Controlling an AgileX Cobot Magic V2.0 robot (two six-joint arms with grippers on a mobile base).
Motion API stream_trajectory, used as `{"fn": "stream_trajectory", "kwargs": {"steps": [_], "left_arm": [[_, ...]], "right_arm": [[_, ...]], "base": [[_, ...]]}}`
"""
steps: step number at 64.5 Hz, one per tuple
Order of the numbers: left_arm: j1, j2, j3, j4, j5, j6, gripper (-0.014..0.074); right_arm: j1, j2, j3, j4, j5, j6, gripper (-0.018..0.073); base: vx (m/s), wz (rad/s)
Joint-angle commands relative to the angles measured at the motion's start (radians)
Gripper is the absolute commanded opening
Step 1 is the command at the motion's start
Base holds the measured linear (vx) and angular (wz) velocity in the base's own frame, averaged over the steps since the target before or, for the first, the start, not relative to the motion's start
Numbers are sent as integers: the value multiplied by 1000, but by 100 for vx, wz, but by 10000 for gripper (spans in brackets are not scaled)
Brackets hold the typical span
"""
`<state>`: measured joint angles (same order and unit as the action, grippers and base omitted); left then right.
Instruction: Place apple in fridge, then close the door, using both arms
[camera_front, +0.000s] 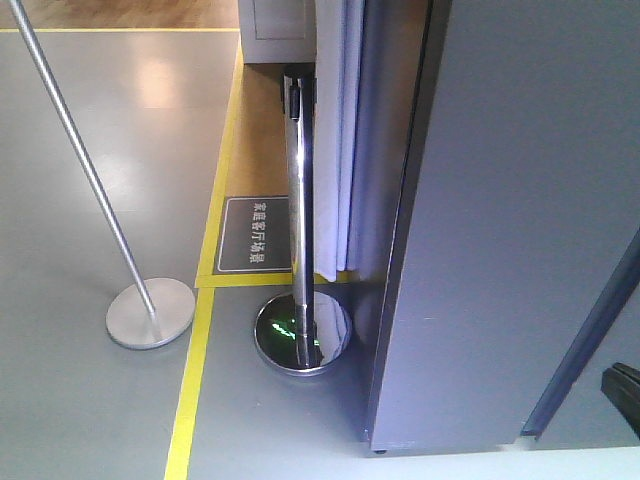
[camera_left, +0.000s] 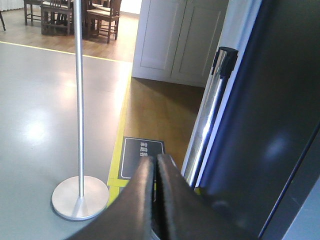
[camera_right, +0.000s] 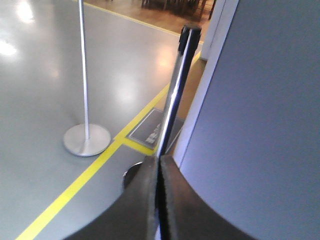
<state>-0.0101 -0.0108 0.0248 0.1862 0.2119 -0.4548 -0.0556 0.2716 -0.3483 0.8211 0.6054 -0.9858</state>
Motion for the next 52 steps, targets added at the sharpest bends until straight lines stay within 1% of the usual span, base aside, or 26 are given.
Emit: {"fn": "stream_trajectory", "kwargs": {"steps": [1,6,12,19,23,32,34,36,37,40,43,46,52], "left_arm": [[1,-16,-19,-3,-67,-6,-8],[1,-16,-19,-3,-67,-6,-8],[1,-16,-19,-3,-67,-6,-8],[1,-16,-19,-3,-67,-6,-8],[1,-16,-19,-3,-67,-6,-8],[1,-16,-19,-3,-67,-6,-8],[1,-16,-19,-3,-67,-6,-8],[1,-16,-19,-3,-67,-6,-8],[1,-16,-19,-3,-67,-6,-8],[1,-16,-19,-3,-67,-6,-8],[1,-16,-19,-3,-67,-6,-8],[1,-16,-19,-3,-67,-6,-8],[1,-16,-19,-3,-67,-6,-8]], "right_arm": [[24,-16,9,-11,-120,29,-3],[45,-44,64,-64,-189,96,-3],[44,-85,131,-181,-243,248,-3],[44,-141,194,-357,-286,493,-3],[44,-175,228,-482,-324,656,-3],[44,-239,303,-724,-461,948,-3],[44,-255,321,-778,-502,995,-3],[44,-267,347,-821,-560,1038,-3],[44,-269,352,-821,-572,1057,-3],[44,-286,386,-874,-661,1105,-3],[43,-291,380,-904,-650,1133,-3],[43,-290,380,-929,-669,1138,-3],[43,-290,382,-936,-673,1138,-3]], "base": [[0,0],[0,0],[0,0],[0,0],[0,0],[0,0],[0,0],[0,0],[0,0],[0,0],[0,0],[0,0],[0,0]]}}
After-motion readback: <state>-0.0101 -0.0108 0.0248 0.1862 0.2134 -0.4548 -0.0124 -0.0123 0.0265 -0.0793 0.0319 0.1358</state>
